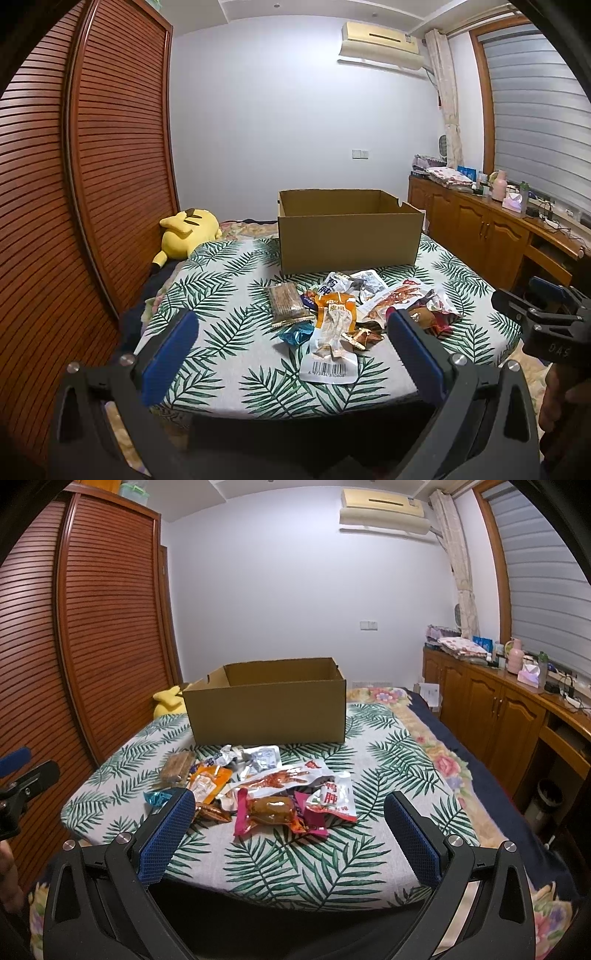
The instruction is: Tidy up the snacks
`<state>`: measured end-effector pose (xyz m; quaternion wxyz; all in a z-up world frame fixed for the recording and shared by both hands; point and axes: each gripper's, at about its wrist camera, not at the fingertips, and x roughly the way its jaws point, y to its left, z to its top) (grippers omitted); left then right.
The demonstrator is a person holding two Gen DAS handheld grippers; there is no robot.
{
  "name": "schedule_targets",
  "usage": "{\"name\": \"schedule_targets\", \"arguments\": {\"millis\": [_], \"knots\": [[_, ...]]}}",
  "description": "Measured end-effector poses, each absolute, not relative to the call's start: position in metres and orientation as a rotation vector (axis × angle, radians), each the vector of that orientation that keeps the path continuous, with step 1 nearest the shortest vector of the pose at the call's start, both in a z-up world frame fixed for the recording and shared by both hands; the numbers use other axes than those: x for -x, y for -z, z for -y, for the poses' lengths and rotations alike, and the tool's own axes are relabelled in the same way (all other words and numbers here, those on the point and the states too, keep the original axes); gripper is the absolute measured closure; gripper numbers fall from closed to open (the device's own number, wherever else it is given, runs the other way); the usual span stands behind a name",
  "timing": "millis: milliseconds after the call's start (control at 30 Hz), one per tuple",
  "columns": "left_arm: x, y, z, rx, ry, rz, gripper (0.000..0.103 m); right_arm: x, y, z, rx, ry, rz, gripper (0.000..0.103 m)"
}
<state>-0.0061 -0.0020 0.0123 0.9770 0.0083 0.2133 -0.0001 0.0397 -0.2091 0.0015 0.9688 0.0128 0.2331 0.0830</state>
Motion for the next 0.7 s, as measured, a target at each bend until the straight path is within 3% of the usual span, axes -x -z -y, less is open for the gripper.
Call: {"name": "schedule_targets", "arguments": {"millis": [700], "knots": [[-0.057, 0.034, -0.004, -0.034, 0.022, -0.57, 0.0, -0.087, 0.037, 0.207, 0.019, -0.247, -0.569, 0.0]]}}
